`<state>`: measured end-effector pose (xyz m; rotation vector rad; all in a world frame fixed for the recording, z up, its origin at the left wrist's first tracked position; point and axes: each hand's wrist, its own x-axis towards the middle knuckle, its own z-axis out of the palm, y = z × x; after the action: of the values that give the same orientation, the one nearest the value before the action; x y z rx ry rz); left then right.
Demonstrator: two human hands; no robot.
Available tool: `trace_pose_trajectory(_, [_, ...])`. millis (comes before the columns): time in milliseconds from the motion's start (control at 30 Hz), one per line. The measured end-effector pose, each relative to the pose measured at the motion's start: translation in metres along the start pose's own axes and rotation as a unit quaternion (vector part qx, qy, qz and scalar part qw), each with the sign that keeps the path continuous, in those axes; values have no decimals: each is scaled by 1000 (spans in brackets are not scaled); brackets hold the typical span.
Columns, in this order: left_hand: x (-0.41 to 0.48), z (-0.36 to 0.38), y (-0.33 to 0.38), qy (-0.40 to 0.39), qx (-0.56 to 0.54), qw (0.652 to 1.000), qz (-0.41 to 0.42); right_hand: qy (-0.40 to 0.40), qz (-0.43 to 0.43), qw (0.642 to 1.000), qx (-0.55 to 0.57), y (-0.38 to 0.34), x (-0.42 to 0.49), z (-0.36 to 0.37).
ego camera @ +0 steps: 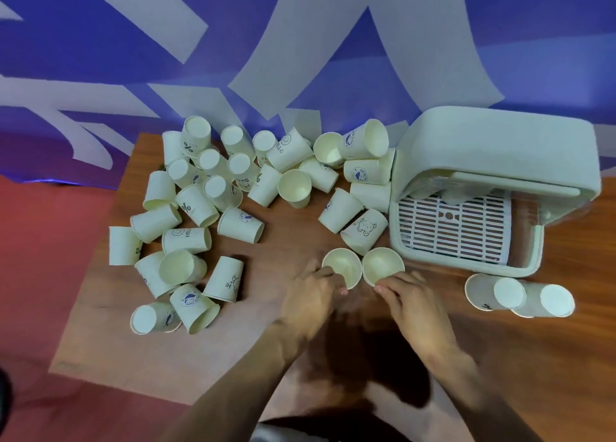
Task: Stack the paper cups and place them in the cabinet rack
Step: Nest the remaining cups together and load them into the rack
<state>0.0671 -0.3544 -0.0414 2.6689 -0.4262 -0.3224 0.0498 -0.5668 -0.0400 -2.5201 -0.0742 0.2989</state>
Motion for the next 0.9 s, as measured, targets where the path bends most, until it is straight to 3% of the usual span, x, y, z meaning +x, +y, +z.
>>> trace_pose_trajectory(233, [-16, -16, -13, -6, 87, 996, 22, 0, -35, 999, -41, -5, -17, 11])
trace_pose_trajectory(333, [-17, -23, -28, -2, 73, 996, 45, -2, -40, 998, -41, -11, -15, 12])
trace_pose_trajectory(467, [-16, -37, -33, -52, 45, 996, 63, -30, -17, 998, -59, -25, -14, -3])
trace_pose_trajectory(567, [-16, -46, -32, -66, 30, 997, 29, 16, -17, 999, -46, -30, -10, -23])
trace_pose_trajectory(667, [-13, -60, -32, -37, 28, 999, 23, 59, -22, 998, -11, -35, 8, -43])
trace_pose_trajectory(800, [11, -83, -35, 102, 3, 995, 5, 51, -24, 998, -18, -46, 54, -58])
trace_pose_trajectory(900, [43, -95, -49, 88, -5, 994, -68, 43, -8, 999, -17, -53, 100, -64])
